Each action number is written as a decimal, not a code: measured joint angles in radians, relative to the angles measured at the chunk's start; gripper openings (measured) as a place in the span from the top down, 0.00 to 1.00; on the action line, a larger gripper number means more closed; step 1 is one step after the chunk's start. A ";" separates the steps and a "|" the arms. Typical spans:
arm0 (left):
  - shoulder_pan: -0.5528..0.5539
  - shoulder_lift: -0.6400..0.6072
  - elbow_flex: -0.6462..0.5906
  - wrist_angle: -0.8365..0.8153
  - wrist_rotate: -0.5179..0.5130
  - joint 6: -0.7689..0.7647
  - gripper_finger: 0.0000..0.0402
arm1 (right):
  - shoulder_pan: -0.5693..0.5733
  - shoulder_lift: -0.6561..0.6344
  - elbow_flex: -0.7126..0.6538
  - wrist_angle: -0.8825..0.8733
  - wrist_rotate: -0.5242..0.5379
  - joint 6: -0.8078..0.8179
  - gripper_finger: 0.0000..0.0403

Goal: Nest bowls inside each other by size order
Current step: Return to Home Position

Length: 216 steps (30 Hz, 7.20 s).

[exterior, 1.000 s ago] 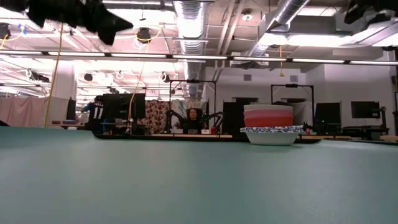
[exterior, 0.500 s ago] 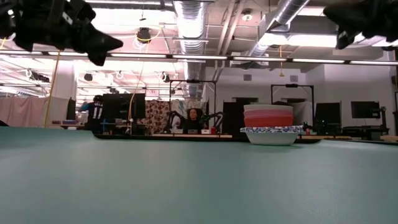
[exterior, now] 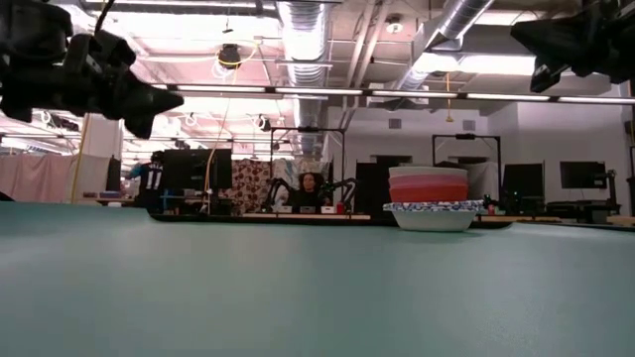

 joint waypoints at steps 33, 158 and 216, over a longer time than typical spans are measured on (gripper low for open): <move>-0.435 -0.098 -0.003 -0.222 -0.693 0.114 1.00 | 0.000 0.001 -0.066 -0.138 0.101 -0.025 0.97; -0.495 -0.260 0.019 -0.372 -0.367 0.077 1.00 | 0.000 0.003 -0.069 -0.158 0.104 0.024 0.92; -0.495 -0.260 0.020 -0.372 -0.367 0.077 1.00 | 0.000 0.003 -0.069 -0.158 0.103 0.024 0.92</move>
